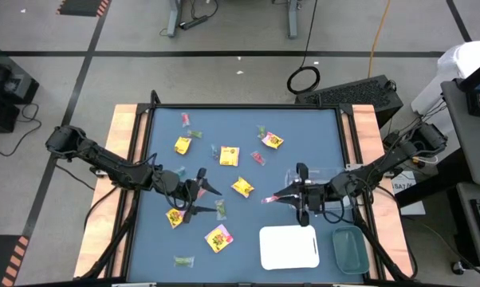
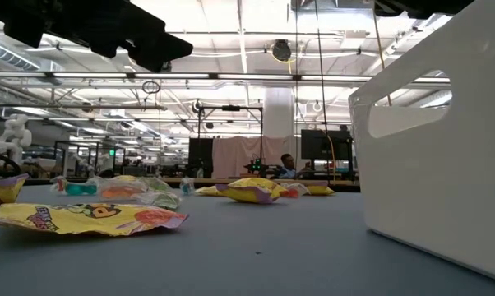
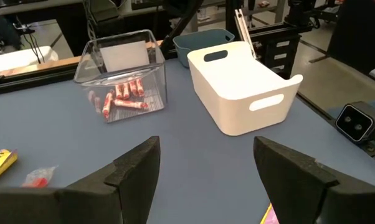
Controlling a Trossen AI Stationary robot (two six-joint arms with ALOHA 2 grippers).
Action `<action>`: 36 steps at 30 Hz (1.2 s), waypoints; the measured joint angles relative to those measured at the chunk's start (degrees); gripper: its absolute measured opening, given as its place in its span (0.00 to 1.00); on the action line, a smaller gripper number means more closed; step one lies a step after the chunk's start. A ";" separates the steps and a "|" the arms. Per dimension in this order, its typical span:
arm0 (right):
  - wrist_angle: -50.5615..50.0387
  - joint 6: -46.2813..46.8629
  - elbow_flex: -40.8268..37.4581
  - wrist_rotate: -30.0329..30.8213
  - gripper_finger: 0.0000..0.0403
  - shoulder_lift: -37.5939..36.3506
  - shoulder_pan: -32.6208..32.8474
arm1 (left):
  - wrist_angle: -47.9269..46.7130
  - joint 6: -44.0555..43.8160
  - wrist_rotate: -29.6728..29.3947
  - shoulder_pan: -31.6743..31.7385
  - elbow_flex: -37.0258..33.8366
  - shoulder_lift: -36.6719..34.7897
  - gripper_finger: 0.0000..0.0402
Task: Sort candy
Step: Put the transparent candy roll into the transparent bin
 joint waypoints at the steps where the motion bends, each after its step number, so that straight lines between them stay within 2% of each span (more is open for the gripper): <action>1: 0.00 0.16 0.00 0.00 0.10 0.00 0.00 | -0.02 0.00 0.00 0.00 0.00 0.00 0.65; 14: 0.58 16.74 0.00 1.16 0.10 0.00 -0.04 | -0.04 0.00 0.01 0.01 0.00 0.00 0.65; 20: 0.79 29.22 0.01 7.45 0.10 0.02 -0.04 | -0.04 0.00 0.00 0.01 0.02 0.00 0.65; 28: -0.63 46.23 0.02 18.89 0.10 0.02 -0.04 | -0.03 -0.02 0.01 0.01 0.02 -0.01 0.65; 36: -4.38 50.91 0.02 19.70 0.10 0.02 -0.50 | -0.04 -0.04 0.02 0.01 0.02 0.00 0.65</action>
